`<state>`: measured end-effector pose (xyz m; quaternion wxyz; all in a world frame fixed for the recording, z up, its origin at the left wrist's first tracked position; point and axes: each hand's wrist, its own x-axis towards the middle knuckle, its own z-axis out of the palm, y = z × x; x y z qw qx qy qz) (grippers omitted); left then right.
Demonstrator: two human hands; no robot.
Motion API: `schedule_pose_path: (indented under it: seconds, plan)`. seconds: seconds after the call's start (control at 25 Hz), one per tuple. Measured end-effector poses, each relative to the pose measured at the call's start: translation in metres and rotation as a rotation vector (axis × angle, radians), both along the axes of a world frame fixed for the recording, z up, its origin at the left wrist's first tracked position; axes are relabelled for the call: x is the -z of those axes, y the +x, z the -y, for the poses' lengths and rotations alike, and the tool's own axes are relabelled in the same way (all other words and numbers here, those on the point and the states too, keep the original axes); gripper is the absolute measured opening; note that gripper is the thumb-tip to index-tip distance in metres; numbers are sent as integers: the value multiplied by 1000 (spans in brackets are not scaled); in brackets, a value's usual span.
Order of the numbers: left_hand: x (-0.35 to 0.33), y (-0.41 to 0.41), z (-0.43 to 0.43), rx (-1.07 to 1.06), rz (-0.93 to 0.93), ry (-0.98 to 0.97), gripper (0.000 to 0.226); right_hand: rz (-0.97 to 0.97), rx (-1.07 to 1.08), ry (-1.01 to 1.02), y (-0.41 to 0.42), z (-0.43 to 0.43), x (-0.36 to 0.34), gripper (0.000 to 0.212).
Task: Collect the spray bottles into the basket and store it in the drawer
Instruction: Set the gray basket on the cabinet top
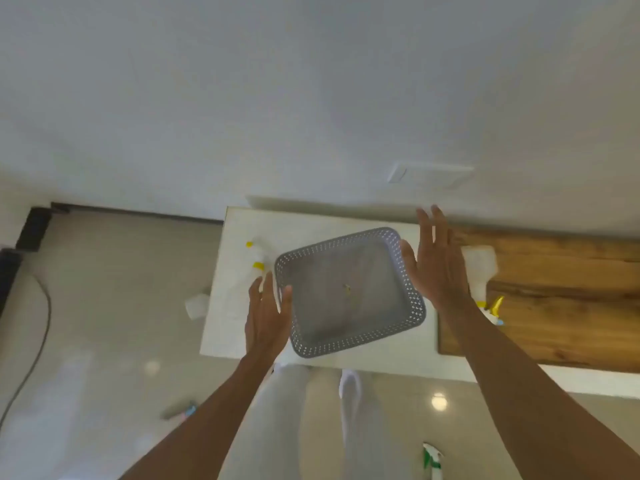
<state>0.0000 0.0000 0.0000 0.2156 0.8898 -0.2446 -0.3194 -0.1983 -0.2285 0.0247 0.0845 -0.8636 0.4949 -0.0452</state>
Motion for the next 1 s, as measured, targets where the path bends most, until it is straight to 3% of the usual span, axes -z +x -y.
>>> schedule_pose_path:
  seconds: [0.28, 0.52, 0.64, 1.0]
  plan:
    - [91, -25, 0, -354, -63, 79, 55, -35, 42, 289, -34, 14, 129, 61]
    - [118, -14, 10, -491, -110, 51, 18, 163, 262, 357, -40, 7, 157, 38]
    - [123, -10, 9, -554, -239, 19, 20, 271, 388, 412, -41, 4, 161, 34]
    - [119, 17, 45, -431, -203, -90, 28, 418, 677, 541, -76, -44, 153, 34]
